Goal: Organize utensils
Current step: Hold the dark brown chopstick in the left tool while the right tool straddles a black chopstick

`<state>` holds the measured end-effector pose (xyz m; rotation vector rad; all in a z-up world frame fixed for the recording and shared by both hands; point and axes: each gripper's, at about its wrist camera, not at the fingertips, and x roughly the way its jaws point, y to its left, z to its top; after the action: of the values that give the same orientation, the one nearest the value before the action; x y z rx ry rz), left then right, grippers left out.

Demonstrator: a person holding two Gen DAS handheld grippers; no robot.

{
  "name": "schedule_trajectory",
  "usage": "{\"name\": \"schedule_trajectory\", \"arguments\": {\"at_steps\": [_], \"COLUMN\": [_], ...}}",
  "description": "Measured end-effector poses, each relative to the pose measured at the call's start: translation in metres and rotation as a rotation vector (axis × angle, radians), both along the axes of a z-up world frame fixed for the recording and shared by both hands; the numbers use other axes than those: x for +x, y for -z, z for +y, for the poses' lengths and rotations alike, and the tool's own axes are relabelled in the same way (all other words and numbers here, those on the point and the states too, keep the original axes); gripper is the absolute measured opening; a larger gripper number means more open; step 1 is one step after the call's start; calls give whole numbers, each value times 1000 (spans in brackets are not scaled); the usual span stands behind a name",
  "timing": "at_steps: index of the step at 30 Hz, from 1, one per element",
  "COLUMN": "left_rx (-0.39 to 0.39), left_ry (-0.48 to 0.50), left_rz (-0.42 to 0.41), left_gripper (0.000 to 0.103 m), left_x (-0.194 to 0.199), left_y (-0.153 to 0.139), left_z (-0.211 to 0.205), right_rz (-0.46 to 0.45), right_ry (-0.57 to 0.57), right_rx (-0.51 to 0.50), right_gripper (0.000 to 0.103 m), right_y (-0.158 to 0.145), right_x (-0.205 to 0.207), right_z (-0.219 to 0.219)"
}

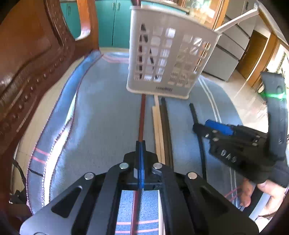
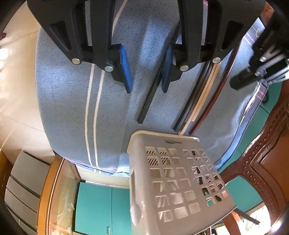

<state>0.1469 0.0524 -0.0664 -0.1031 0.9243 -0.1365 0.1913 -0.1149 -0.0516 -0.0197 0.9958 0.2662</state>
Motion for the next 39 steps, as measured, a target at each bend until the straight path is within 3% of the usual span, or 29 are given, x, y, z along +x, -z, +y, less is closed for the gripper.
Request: {"name": "schedule_trajectory", "arguments": {"at_steps": [2,15,17,20,24,28,31,39], "left_rx": [7,42,48,61,76,99,111,72], "left_ry": [3,-27,-20,-15,-11,-15,-36,-106], "left_rz": [-11,41,46,43,59,55,54,48], "left_gripper": [1,1,3,8,17,17,8,7], "left_x": [0,3,4,6,9,9,9,9], "left_y": [-1,12,14,17,22,23,21,15], "left_z": [-1,-5,-9,-12,-15,-20,-22,-3], "right_rz": [7,-14,-16,-19,-16,-13,-8,1], "right_ry": [-24,16,13,16,28,26,22,14], "right_rx": [12,-41,-38,-39,-47,-48,-50,-53], "right_gripper": [13,10,14,29,35,37,37,37], "right_y": [0,-5,-6,-8,-8,-6,-4,2], "right_x": [-1,0,0,-2,-2,-2,-4,-2], "right_z": [3,-9,-9,-10,-12,-13,-13,-8]}}
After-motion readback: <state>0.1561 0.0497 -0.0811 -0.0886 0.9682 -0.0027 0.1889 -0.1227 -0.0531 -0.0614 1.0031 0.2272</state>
